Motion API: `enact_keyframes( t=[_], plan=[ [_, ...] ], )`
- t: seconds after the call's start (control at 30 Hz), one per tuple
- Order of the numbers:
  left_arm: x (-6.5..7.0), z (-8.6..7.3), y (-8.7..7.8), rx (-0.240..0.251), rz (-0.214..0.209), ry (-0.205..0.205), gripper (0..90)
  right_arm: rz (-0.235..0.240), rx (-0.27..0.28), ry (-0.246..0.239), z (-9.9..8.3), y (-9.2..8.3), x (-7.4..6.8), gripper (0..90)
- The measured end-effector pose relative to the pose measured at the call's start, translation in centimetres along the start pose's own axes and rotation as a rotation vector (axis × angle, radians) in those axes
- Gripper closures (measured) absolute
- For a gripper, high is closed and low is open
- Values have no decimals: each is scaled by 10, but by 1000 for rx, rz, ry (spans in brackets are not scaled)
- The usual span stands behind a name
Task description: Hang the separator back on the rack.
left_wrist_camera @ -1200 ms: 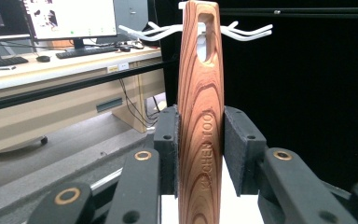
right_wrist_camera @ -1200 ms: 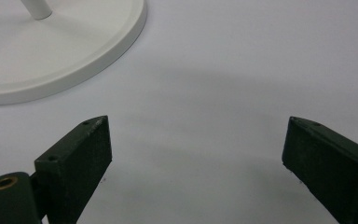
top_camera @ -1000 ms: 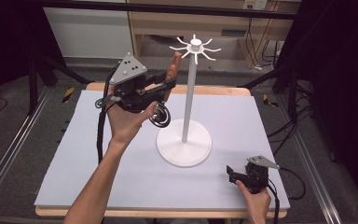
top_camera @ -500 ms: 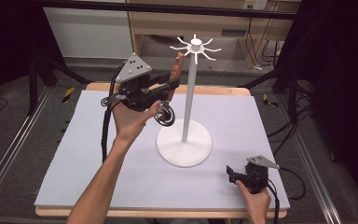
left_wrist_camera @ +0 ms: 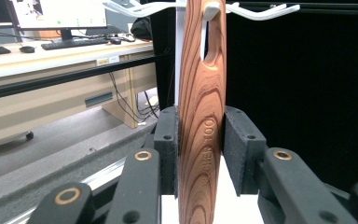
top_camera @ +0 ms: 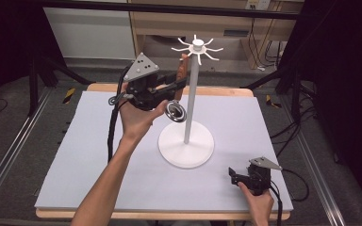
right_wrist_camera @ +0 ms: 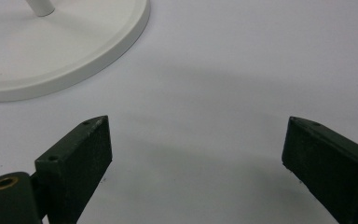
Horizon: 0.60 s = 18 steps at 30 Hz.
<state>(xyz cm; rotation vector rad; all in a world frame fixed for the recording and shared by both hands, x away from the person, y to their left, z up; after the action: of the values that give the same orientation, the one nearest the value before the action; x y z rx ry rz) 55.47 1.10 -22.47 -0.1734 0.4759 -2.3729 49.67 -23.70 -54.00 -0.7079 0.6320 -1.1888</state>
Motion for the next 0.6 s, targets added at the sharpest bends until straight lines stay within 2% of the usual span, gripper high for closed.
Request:
enact_keyframes(
  t=[0.33, 0.6],
  plan=[
    [1, 1, 4, 6, 9, -2, 673, -1, -6, 0, 0, 1, -1, 88],
    [-2, -3, 3, 3, 32, -1, 649, -1, -6, 0, 0, 1, 0, 88]
  ],
)
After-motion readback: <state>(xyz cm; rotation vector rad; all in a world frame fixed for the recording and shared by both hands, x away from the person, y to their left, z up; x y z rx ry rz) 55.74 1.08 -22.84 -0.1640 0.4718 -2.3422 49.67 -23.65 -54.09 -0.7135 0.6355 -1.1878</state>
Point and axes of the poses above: each handheld gripper's, and its own axes: y roughly forward along the jaws, z roughly out of its top, x roughly to its right, the point moved 10 cm from there along y, roughly forward along the jaws, and after that the axes turned 13 degrees about -x, right-handed, at the moved point
